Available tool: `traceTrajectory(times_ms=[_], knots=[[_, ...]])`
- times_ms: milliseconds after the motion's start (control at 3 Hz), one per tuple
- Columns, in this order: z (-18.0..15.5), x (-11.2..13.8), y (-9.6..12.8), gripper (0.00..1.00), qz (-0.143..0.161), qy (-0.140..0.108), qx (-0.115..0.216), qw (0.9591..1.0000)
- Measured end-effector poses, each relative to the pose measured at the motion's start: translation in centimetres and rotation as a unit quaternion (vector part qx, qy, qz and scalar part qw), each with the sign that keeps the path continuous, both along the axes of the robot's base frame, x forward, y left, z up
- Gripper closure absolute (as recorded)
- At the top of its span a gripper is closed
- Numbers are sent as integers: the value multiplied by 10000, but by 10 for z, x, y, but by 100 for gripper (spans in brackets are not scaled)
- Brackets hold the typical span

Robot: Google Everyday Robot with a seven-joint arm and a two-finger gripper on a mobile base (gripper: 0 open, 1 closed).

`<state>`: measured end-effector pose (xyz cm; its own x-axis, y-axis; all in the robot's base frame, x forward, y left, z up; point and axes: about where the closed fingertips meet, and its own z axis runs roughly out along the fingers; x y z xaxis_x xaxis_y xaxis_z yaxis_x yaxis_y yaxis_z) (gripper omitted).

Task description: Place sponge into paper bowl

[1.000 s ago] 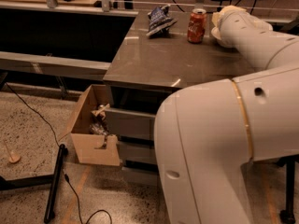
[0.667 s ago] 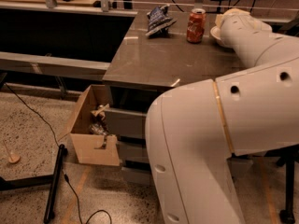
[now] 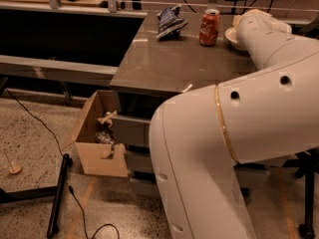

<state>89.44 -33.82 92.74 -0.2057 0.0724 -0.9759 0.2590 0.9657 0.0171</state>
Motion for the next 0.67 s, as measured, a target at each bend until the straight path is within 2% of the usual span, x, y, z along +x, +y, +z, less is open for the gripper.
traceTrajectory(times_ms=[333, 667], knots=[[2, -3, 3, 0, 101, 69, 35, 9999], [6, -7, 1, 0, 95, 69, 93, 9999]])
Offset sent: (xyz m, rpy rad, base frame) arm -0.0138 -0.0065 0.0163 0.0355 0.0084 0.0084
